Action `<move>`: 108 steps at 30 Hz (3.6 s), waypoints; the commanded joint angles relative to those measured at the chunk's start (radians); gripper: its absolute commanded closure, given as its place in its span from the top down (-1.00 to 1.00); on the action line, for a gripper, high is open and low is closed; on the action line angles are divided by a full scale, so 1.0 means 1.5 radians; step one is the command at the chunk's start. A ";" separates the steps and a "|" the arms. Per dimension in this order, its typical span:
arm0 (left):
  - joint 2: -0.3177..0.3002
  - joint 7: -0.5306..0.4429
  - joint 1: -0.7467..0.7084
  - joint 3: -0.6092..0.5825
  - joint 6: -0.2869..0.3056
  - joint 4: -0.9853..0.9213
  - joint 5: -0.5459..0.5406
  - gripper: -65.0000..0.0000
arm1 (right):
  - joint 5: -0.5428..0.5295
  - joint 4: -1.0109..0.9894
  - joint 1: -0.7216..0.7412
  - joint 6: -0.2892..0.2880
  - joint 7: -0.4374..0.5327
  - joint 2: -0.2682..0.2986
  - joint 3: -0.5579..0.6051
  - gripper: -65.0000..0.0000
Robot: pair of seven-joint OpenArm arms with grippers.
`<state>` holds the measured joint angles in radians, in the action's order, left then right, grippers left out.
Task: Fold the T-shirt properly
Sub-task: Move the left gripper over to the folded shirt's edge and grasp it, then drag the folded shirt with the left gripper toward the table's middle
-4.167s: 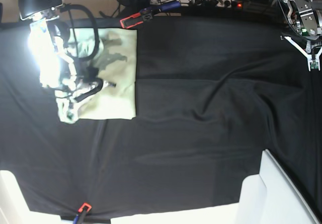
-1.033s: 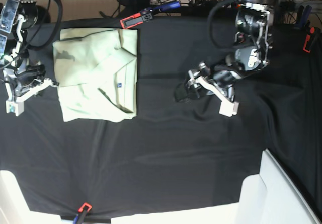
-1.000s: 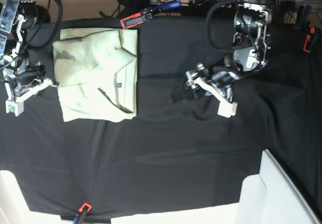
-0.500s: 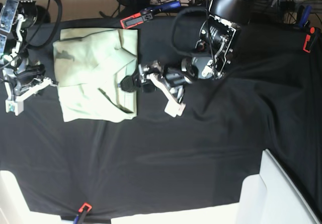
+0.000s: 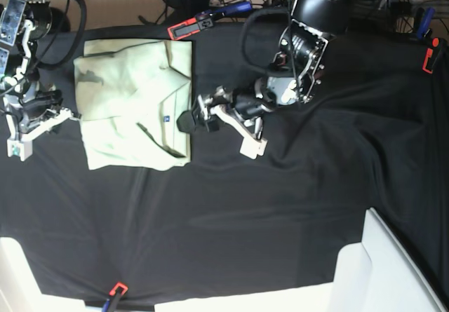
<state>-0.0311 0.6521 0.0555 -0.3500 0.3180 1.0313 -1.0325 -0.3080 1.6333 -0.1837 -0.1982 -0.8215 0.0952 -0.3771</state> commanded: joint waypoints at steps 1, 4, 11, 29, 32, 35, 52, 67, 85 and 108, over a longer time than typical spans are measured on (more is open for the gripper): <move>0.003 -0.002 0.010 0.000 -0.033 0.001 0.007 0.72 | -0.005 0.011 0.006 -0.002 0.012 0.006 -0.004 -0.99; 0.003 -0.002 0.009 -0.004 -0.089 0.003 0.007 0.72 | -0.005 0.011 0.006 -0.002 0.012 0.006 -0.005 -0.99; 0.005 -0.002 0.014 -0.004 -0.178 0.004 0.008 0.72 | -0.005 -0.012 0.007 -0.002 0.012 0.007 -0.005 -0.99; -0.028 0.102 -0.020 0.043 -0.299 0.217 0.062 0.72 | -0.005 -0.026 0.014 -0.002 0.013 0.009 -0.006 -0.99; -0.028 0.128 -0.017 0.043 -0.322 0.232 0.063 0.72 | -0.005 -0.026 0.018 -0.002 0.013 0.009 -0.003 -0.99; -0.021 0.157 -0.005 0.039 -0.324 0.226 0.063 0.72 | -0.005 -0.026 0.021 -0.002 0.013 0.007 -0.002 -0.99; 0.040 0.164 0.079 -0.103 -0.422 0.084 0.063 0.72 | -0.006 -0.026 0.020 -0.002 0.013 0.005 -0.002 -0.99; 0.055 0.140 0.080 -0.149 -0.334 0.078 0.063 0.72 | -0.006 -0.026 0.019 -0.002 0.013 0.004 -0.003 -0.99; 0.092 0.109 0.123 -0.158 -0.231 -0.054 0.063 0.72 | -0.006 -0.026 0.018 -0.002 0.013 0.003 -0.004 -0.99; 0.035 0.149 0.128 -0.152 -0.231 -0.002 0.134 -1.00 | -0.006 -0.026 0.018 -0.002 0.013 0.003 -0.006 -0.99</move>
<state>0.0196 0.8879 0.2287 -0.5823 -0.0257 1.0138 -0.8345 -0.3111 1.5795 -0.1673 -0.1982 -0.8215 0.0875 -0.3817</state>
